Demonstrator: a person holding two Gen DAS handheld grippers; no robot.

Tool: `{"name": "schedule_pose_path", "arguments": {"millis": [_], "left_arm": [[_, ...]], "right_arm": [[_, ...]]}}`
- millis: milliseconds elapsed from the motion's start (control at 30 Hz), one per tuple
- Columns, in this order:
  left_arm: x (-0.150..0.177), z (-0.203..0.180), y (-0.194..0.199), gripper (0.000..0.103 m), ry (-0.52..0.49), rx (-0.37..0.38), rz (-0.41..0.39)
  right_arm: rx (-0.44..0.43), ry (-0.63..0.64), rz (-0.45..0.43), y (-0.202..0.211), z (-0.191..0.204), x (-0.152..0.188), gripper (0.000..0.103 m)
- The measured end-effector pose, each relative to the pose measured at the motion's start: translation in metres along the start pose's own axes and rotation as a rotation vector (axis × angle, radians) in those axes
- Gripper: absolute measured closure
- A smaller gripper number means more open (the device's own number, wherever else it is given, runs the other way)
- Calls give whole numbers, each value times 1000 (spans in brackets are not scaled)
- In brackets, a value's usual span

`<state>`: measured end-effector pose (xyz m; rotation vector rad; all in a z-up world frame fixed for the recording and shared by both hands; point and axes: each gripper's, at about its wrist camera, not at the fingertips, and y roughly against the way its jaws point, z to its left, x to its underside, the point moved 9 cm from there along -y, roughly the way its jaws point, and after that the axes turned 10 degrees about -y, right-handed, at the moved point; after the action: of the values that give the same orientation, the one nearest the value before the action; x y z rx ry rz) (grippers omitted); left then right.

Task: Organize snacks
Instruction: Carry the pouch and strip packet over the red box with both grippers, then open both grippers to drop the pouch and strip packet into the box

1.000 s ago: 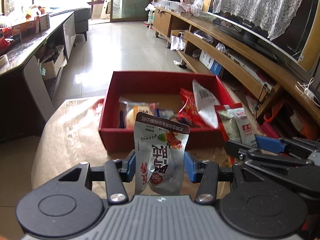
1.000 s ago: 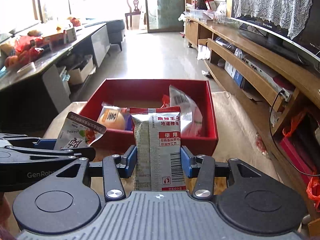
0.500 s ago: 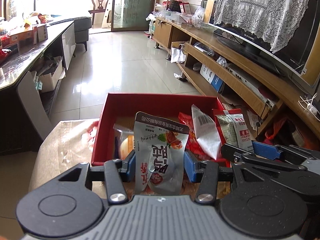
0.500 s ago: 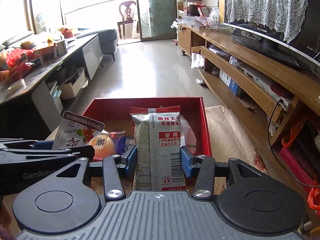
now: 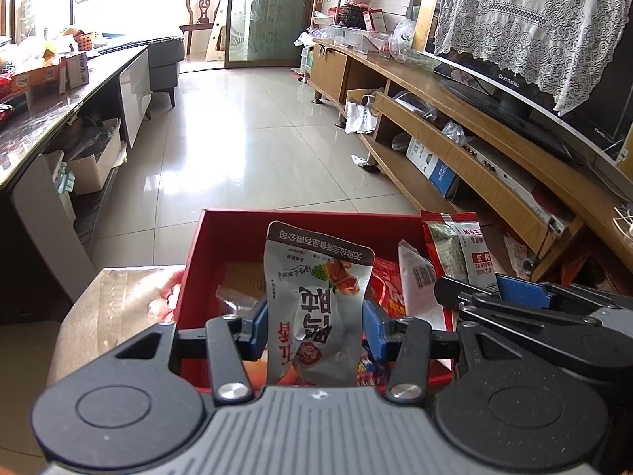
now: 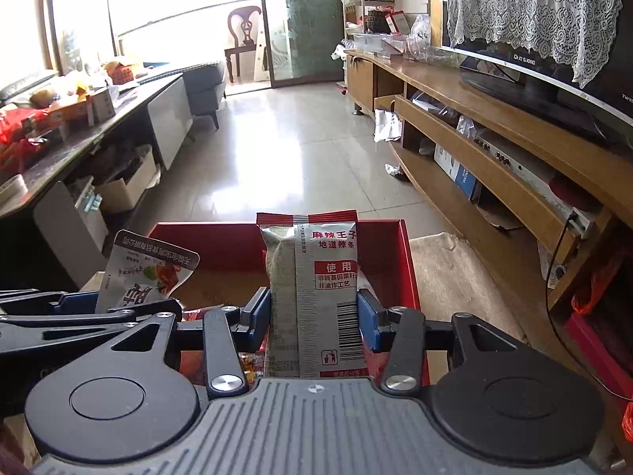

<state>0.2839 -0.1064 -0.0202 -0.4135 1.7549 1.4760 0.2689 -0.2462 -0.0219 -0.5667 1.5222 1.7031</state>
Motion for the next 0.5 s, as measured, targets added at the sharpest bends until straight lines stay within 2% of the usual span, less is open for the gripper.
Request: {"name": "schedule_pose_path", "arguments": {"millis": [500], "left_arm": [[17, 14, -50, 61, 38, 2, 59]], "right_arm": [[20, 29, 14, -47, 3, 11, 46]]}}
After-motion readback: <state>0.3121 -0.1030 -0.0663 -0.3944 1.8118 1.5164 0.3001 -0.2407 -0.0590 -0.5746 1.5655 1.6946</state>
